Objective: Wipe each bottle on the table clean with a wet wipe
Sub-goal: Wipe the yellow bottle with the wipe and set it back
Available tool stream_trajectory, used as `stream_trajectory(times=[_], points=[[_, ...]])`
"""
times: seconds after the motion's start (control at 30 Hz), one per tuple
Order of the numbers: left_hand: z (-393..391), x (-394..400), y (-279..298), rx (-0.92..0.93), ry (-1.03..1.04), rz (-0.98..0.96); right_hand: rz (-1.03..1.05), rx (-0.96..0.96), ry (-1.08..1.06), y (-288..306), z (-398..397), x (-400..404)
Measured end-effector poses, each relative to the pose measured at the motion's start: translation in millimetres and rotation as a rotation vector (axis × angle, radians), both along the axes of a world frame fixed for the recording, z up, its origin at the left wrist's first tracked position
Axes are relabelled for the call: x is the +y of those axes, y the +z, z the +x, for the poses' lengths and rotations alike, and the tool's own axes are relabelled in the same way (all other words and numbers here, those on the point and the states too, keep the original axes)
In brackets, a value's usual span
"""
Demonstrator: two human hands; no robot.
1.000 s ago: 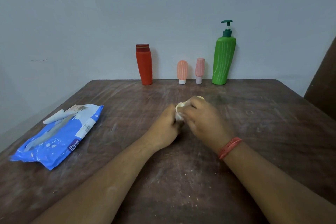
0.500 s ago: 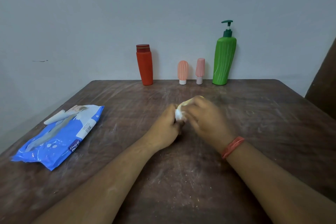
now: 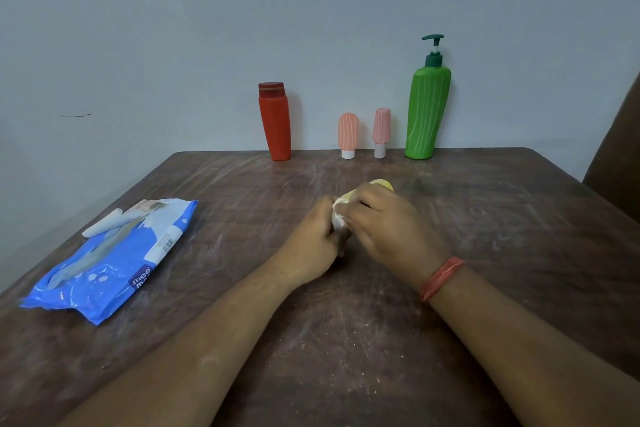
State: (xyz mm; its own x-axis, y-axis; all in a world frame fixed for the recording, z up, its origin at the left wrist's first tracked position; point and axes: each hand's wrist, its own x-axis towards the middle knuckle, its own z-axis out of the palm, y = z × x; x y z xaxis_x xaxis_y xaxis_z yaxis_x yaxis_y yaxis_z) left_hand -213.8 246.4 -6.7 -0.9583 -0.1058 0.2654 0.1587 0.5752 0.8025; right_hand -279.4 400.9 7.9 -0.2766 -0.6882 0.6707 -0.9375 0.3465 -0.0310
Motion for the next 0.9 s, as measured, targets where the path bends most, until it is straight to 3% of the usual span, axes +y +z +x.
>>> stream_trajectory(times=[0.23, 0.3, 0.47, 0.7, 0.9], points=[[-0.3, 1.7, 0.0, -0.045, 0.007, -0.117, -0.168, -0.106, -0.272, 9.2, -23.4, 24.4], [-1.4, 1.6, -0.9, -0.039, 0.011, -0.132, -0.184, -0.159, -0.229, 9.7, -15.8, 22.1], [-1.4, -0.3, -1.3, 0.009, 0.008, -0.051, 0.032, -0.035, -0.023, 8.3, 6.1, 0.6], [-2.3, -3.4, -2.8, -0.072, 0.027, -0.066, -0.165, -0.141, -0.308, 9.9, -27.9, 26.7], [-6.7, -7.8, -6.7, -0.027, 0.013, 0.146, -0.027, -0.018, -0.045, 2.5, -0.9, 5.0]])
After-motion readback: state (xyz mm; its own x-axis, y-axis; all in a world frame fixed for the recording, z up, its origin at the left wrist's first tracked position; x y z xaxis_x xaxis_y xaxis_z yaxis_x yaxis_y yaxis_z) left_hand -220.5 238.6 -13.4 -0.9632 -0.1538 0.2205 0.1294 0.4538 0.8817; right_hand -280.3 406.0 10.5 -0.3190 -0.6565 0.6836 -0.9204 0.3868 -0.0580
